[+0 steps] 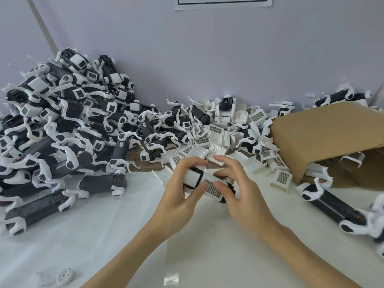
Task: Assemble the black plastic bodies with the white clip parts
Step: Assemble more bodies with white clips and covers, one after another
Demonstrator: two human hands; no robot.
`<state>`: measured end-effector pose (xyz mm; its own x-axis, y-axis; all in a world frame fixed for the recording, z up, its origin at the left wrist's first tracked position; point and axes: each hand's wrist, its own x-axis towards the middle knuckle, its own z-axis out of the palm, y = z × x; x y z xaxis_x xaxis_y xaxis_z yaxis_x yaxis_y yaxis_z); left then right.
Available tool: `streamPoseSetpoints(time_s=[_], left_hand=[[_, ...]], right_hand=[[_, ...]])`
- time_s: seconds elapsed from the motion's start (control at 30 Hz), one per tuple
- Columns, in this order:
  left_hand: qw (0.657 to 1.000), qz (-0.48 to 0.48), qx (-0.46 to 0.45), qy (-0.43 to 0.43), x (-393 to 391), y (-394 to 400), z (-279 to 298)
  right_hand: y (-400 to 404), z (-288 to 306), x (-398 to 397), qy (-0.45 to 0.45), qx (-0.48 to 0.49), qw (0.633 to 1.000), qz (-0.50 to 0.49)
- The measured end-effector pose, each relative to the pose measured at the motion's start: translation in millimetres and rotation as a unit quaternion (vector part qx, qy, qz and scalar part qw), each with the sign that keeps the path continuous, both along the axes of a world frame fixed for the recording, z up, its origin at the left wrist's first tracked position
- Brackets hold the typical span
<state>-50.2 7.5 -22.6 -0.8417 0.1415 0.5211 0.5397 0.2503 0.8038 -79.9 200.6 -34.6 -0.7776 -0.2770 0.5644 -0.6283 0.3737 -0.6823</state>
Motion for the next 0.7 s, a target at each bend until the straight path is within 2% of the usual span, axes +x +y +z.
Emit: streamPoseSetpoints(time_s=[0.13, 0.23, 0.33, 0.43, 0.53, 0.6, 0.7], left_hand=[[0.999, -0.007, -0.028, -0.021, 0.8, -0.1, 7.0], [0.996, -0.027, -0.074, -0.041, -0.3, -11.7, 16.4], [0.993, 0.046, -0.110, 0.013, 0.5, -12.8, 17.4], [0.985, 0.134, -0.082, 0.074, 2.7, -1.6, 12.2], [0.977, 0.186, -0.062, 0.083, 6.0, 12.4, 9.4], [0.977, 0.197, -0.059, 0.060, 7.8, 18.5, 9.5], [0.985, 0.155, -0.051, 0.059, 10.1, 22.9, 9.7]], right_hand=[[0.0, -1.2, -1.9, -0.034, -0.033, 0.999, 0.017], [2.6, -0.2, -4.4, -0.097, -0.098, 0.989, 0.059], [2.0, 2.5, -4.4, -0.138, -0.129, 0.980, 0.061], [-1.9, 0.5, 2.1, -0.122, -0.102, 0.984, 0.079], [-11.4, -5.9, 8.4, -0.120, -0.037, 0.984, 0.126], [-16.1, -12.7, 7.1, -0.086, 0.001, 0.988, 0.125], [-11.8, -15.3, 3.1, -0.062, -0.017, 0.995, 0.081]])
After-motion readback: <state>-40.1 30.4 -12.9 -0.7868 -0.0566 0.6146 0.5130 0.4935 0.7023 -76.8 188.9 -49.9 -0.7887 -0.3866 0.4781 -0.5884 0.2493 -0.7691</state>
